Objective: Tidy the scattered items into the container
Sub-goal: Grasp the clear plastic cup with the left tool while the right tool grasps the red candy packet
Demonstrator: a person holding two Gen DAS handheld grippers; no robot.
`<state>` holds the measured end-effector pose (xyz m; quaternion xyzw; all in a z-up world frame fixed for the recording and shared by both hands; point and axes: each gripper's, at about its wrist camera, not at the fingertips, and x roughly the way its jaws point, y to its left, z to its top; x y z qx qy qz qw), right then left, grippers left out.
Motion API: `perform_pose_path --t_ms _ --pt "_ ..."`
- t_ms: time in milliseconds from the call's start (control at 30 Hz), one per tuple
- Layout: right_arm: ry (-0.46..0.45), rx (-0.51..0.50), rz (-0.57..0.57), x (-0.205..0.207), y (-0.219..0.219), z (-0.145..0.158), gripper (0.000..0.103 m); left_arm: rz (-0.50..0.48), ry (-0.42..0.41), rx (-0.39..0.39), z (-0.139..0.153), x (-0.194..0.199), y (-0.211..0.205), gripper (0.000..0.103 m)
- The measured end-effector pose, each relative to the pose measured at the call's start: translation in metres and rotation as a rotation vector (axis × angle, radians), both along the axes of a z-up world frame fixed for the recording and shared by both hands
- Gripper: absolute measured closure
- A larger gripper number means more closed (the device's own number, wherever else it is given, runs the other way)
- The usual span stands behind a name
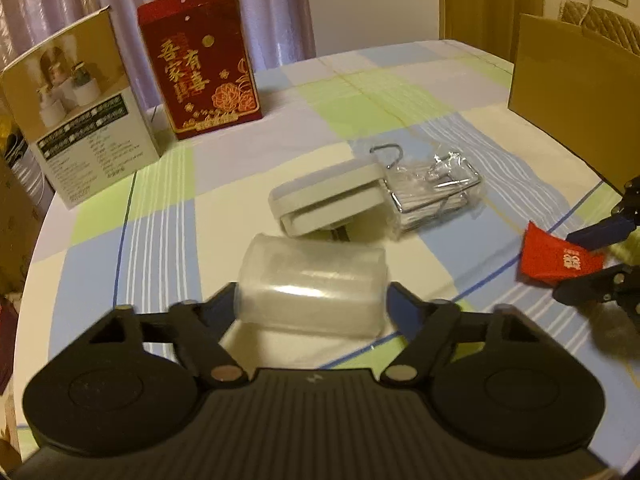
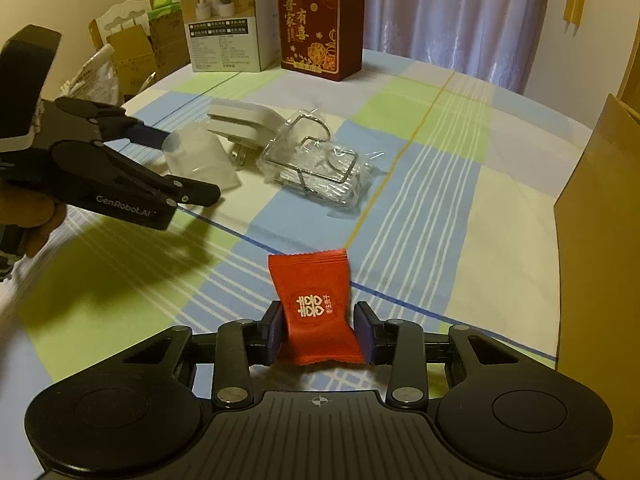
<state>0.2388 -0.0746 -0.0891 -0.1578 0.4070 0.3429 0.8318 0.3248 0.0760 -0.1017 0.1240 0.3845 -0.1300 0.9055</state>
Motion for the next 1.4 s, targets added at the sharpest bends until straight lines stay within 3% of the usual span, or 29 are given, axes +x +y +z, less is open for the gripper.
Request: perform_pose_path --t_ms 267,500,633,733,767,800,867,1200,1300,1400 --pt "0.014 0.005 -0.027 -0.022 -0.011 0.016 0.070 0.041 0.058 0.001 0.019 -0.056 -0.007 0.033" --pt "0.038 -0.022 -0.004 -0.078 -0.034 0.025 0.069 0.028 0.088 -0.041 0.042 -0.126 -0.033 0.034" --pt "0.060 -0.036 -0.004 -0.110 -0.053 0.021 0.069 0.033 0.114 -0.076 0.041 -0.166 -0.050 0.034" --pt "0.073 -0.044 -0.014 -0.127 -0.064 0.017 0.069 0.031 0.133 -0.040 0.034 -0.188 -0.061 0.035" --pt "0.075 -0.043 -0.014 -0.132 -0.066 0.016 0.060 0.035 0.141 -0.044 0.033 -0.193 -0.061 0.035" --pt "0.071 -0.043 -0.019 -0.136 -0.068 0.016 0.043 0.041 0.146 -0.054 0.032 -0.197 -0.061 0.034" --pt "0.057 -0.026 -0.030 -0.143 -0.073 0.018 0.027 0.050 0.145 -0.053 0.031 -0.204 -0.060 0.031" --pt "0.057 -0.042 -0.016 -0.142 -0.071 0.015 0.027 0.084 0.160 -0.045 0.021 -0.199 -0.057 0.026" --pt "0.064 -0.037 -0.021 -0.140 -0.073 0.013 0.027 0.069 0.168 -0.035 0.018 -0.197 -0.060 0.035" --pt "0.074 -0.039 -0.017 -0.138 -0.072 0.011 0.027 0.054 0.173 -0.028 0.016 -0.198 -0.064 0.035"
